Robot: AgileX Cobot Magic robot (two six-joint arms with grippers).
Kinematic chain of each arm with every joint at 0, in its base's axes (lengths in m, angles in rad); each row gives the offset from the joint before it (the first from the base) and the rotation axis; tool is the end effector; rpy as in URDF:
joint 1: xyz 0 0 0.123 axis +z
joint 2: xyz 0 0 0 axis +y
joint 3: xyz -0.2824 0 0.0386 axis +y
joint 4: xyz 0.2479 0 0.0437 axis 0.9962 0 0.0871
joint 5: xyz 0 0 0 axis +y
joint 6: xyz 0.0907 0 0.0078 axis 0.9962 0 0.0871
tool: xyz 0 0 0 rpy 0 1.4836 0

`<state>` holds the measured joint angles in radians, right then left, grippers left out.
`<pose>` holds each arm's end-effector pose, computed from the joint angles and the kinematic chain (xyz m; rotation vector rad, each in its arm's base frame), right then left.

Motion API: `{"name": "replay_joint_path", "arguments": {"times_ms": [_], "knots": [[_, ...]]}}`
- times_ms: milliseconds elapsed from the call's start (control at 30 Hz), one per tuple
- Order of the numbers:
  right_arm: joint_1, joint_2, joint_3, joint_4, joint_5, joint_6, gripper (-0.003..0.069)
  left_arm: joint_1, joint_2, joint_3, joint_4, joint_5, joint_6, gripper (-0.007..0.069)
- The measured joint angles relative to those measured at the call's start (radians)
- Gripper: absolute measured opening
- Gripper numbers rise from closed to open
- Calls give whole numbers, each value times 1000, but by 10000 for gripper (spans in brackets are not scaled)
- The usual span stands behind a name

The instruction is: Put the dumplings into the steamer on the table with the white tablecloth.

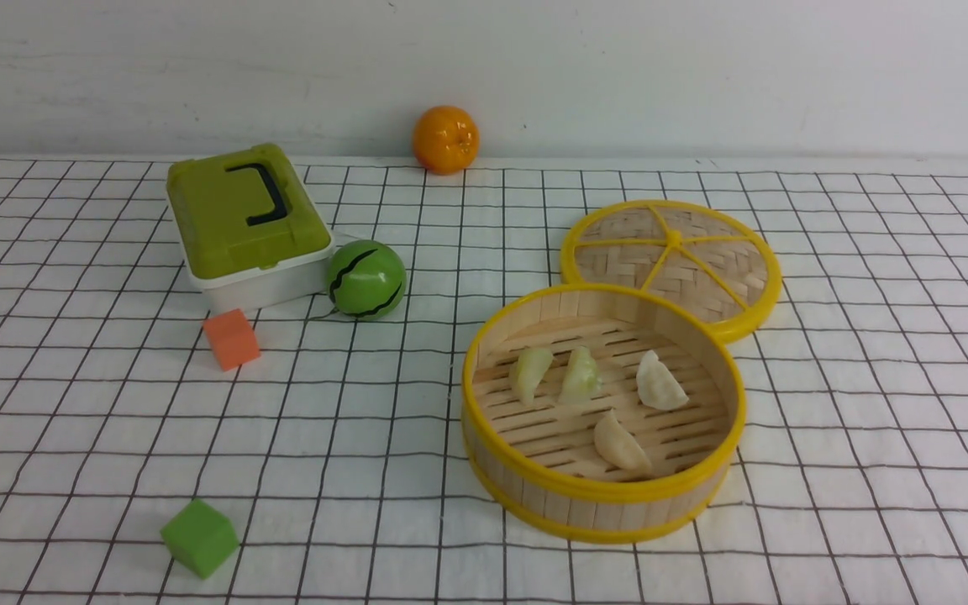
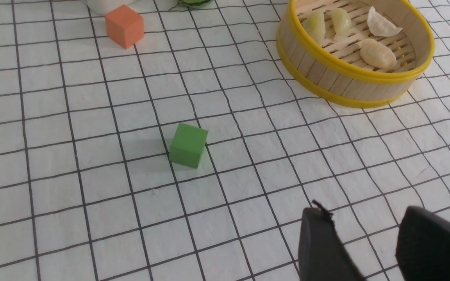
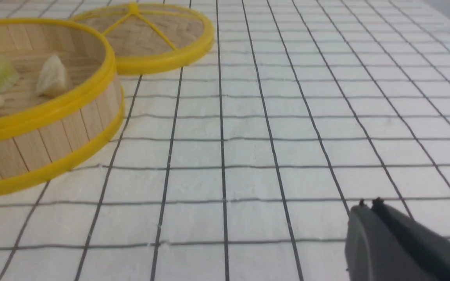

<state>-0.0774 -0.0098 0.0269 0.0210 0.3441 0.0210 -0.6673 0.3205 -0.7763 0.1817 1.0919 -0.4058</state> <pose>0.0533 -0.0035 0.1735 0.1040 1.8418 -0.0191 0.0282 -0.0036 0.3505 0.2711 2.1163 -0.4200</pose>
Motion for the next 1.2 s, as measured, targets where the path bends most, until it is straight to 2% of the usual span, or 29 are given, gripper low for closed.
{"name": "replay_joint_path", "arguments": {"times_ms": [1200], "knots": [[0,0,-7,0,39,4,3,0,0,0,0,0,0,281]]}}
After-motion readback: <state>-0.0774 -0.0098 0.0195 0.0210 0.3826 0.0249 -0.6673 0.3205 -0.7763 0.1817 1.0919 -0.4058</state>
